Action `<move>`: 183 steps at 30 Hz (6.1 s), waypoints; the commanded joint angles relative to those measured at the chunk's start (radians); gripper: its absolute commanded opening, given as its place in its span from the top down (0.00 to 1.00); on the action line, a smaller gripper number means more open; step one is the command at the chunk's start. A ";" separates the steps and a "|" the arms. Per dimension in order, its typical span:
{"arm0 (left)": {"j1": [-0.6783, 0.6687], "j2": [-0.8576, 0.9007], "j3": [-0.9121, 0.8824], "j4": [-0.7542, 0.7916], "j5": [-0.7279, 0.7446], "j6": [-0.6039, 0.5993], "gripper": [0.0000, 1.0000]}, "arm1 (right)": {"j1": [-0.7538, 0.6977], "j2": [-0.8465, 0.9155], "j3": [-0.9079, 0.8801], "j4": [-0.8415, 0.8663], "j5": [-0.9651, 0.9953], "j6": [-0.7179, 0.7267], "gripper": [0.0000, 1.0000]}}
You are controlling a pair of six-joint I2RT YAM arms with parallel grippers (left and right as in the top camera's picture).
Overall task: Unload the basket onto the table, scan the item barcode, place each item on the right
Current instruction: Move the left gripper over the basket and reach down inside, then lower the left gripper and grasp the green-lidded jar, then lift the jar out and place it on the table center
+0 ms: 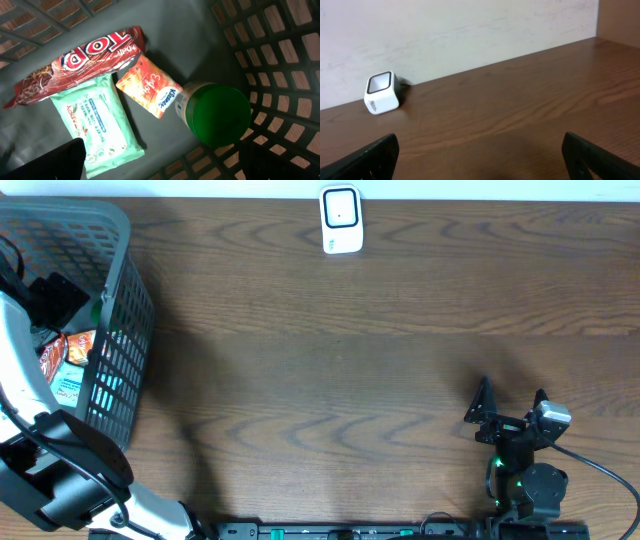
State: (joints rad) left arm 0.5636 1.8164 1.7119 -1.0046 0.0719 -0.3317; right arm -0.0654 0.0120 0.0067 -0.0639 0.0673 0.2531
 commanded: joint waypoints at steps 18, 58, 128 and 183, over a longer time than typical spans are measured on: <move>0.000 0.049 -0.006 0.003 -0.039 0.036 0.02 | -0.005 -0.005 -0.001 -0.004 0.006 0.008 0.01; -0.003 0.120 -0.006 -0.011 -0.031 0.035 0.02 | -0.005 0.008 -0.001 -0.004 0.006 0.008 0.01; -0.014 0.195 0.338 -0.203 0.100 0.113 0.51 | -0.005 0.008 -0.001 -0.004 0.006 0.008 0.01; -1.024 0.338 0.011 -0.013 -0.188 -1.166 0.51 | -0.005 0.008 -0.001 -0.004 0.006 0.008 0.01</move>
State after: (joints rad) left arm -0.4374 2.1532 1.7737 -1.0149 0.0242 -1.1156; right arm -0.0654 0.0189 0.0067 -0.0639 0.0673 0.2531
